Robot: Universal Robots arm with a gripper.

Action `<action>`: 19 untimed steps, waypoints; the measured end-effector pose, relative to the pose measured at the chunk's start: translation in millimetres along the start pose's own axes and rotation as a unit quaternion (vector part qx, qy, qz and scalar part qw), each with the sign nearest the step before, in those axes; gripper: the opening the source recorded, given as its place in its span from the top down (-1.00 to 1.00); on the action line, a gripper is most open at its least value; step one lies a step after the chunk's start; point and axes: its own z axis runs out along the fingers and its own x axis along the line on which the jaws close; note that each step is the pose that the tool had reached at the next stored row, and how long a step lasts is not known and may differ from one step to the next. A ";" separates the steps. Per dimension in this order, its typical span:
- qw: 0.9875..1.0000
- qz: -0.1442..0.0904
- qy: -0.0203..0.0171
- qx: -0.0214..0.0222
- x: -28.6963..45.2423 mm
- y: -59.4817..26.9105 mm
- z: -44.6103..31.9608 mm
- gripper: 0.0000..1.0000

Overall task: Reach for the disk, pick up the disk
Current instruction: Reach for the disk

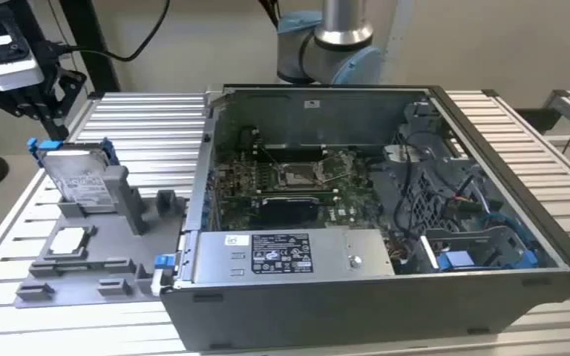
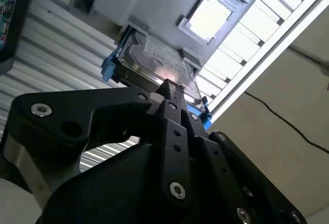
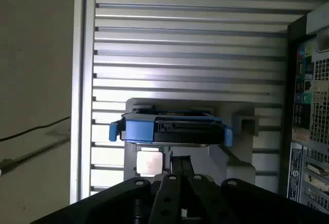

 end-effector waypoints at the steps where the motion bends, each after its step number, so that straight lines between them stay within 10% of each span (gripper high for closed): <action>1: 1.000 0.000 0.000 0.000 0.0 0.0 0.0 1.00; 19: 1.000 0.000 0.000 0.000 2.1 8.1 0.3 1.00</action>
